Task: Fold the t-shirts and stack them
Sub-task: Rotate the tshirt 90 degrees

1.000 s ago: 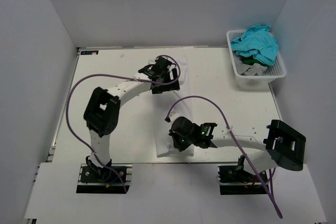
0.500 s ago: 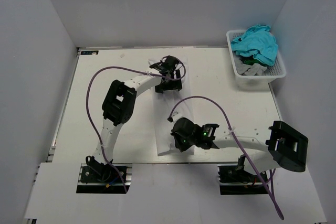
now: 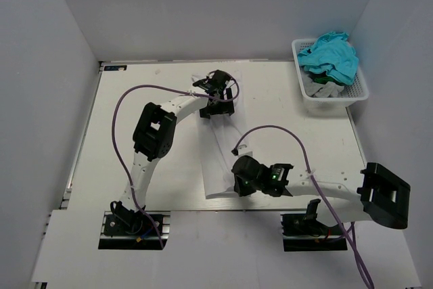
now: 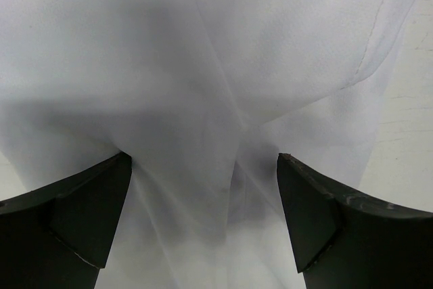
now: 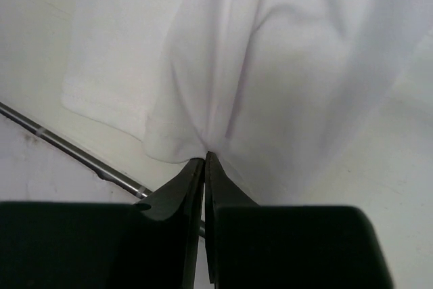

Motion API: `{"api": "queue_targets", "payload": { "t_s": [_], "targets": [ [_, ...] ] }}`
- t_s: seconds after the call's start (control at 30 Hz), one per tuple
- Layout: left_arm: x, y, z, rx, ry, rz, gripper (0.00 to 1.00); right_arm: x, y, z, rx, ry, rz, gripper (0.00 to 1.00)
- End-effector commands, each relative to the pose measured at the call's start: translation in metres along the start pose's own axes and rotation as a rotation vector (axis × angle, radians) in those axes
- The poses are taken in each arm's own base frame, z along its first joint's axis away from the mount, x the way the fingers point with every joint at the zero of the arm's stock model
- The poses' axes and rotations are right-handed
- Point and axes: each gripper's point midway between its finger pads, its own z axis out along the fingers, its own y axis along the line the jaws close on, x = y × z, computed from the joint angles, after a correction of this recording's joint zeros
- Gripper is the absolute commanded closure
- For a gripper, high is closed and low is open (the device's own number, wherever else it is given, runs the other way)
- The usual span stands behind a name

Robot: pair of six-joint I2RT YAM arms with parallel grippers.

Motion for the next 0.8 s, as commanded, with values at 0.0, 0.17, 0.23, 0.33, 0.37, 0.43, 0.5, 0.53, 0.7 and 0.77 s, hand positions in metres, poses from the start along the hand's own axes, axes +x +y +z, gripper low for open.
{"api": "queue_targets", "payload": {
  "t_s": [0.0, 0.17, 0.23, 0.33, 0.37, 0.43, 0.5, 0.53, 0.7, 0.77],
  "targets": [
    [0.046, 0.048, 0.044, -0.117, 0.137, 0.024, 0.00, 0.008, -0.016, -0.007, 0.067, -0.005, 0.088, 0.90],
    [0.047, 0.044, 0.040, -0.079, 0.143, 0.055, 0.00, 0.001, -0.029, -0.020, 0.150, -0.033, 0.156, 0.86],
    [0.047, 0.043, 0.039, -0.066, 0.142, 0.065, 0.00, 0.001, -0.015, -0.024, 0.078, -0.009, 0.101, 0.67],
    [0.045, 0.041, 0.034, -0.044, 0.131, 0.086, 0.00, -0.020, 0.023, -0.033, -0.104, -0.049, -0.021, 0.41],
    [0.040, 0.036, 0.030, -0.022, 0.119, 0.096, 0.00, -0.032, 0.032, -0.037, -0.138, -0.080, -0.080, 0.38],
    [0.045, 0.033, 0.027, -0.010, 0.129, 0.114, 0.00, -0.045, 0.040, -0.038, -0.141, -0.102, -0.101, 0.34],
    [0.043, 0.031, 0.028, -0.003, 0.120, 0.122, 0.00, -0.069, 0.051, -0.046, -0.152, -0.158, -0.160, 0.27],
    [0.043, 0.031, 0.028, -0.003, 0.120, 0.122, 0.00, -0.070, 0.051, -0.041, -0.143, -0.154, -0.192, 0.26],
    [0.042, 0.031, 0.026, -0.004, 0.121, 0.132, 0.00, -0.099, 0.092, -0.037, -0.285, -0.232, -0.359, 0.21],
    [0.041, 0.033, 0.026, -0.011, 0.116, 0.132, 0.00, -0.090, 0.094, -0.024, -0.305, -0.159, -0.408, 0.19]
  ]
}}
